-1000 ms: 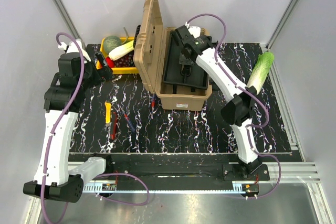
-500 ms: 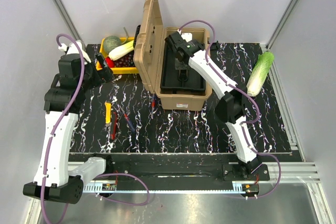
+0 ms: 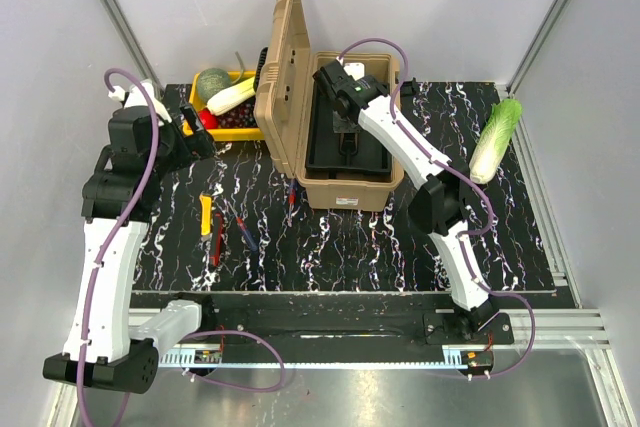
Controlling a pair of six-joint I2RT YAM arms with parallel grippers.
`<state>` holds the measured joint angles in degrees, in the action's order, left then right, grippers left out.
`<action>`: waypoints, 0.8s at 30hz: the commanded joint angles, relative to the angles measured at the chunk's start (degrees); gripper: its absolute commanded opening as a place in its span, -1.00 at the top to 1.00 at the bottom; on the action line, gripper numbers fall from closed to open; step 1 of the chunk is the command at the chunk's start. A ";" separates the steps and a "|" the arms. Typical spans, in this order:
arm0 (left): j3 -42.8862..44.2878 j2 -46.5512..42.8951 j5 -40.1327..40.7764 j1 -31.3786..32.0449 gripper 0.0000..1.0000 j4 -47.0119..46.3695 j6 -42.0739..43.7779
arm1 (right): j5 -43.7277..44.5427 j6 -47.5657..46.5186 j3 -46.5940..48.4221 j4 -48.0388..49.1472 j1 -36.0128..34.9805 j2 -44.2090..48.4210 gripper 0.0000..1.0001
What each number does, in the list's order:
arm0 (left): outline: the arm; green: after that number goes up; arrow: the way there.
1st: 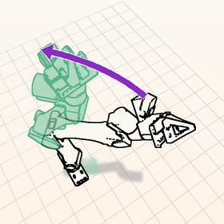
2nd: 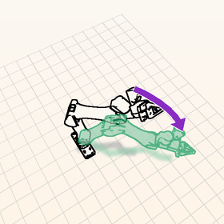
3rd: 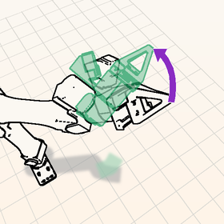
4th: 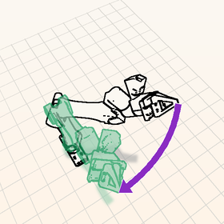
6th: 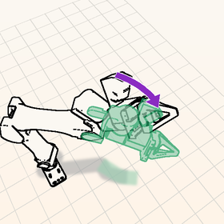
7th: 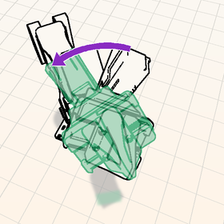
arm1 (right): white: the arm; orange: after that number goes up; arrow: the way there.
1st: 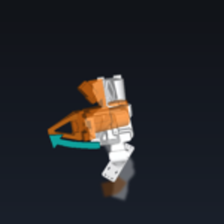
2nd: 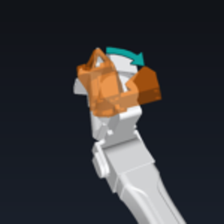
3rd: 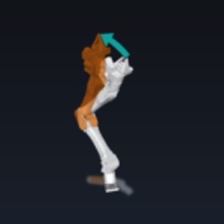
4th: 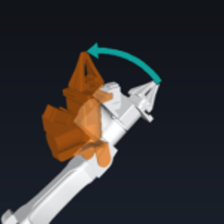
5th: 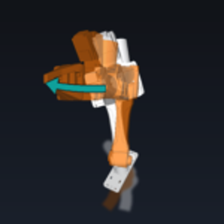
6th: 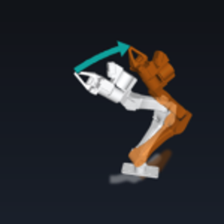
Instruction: Pack the tool kit
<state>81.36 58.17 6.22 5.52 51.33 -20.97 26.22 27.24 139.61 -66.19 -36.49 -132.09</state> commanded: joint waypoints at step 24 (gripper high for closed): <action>-2.52 -0.78 -0.51 -0.07 -0.98 -2.55 -0.65 | 0.68 -3.69 3.04 -0.61 -0.07 4.03 -0.25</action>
<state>79.85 58.08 6.17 5.52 51.31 -21.02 26.26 24.45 140.03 -67.20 -36.49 -132.29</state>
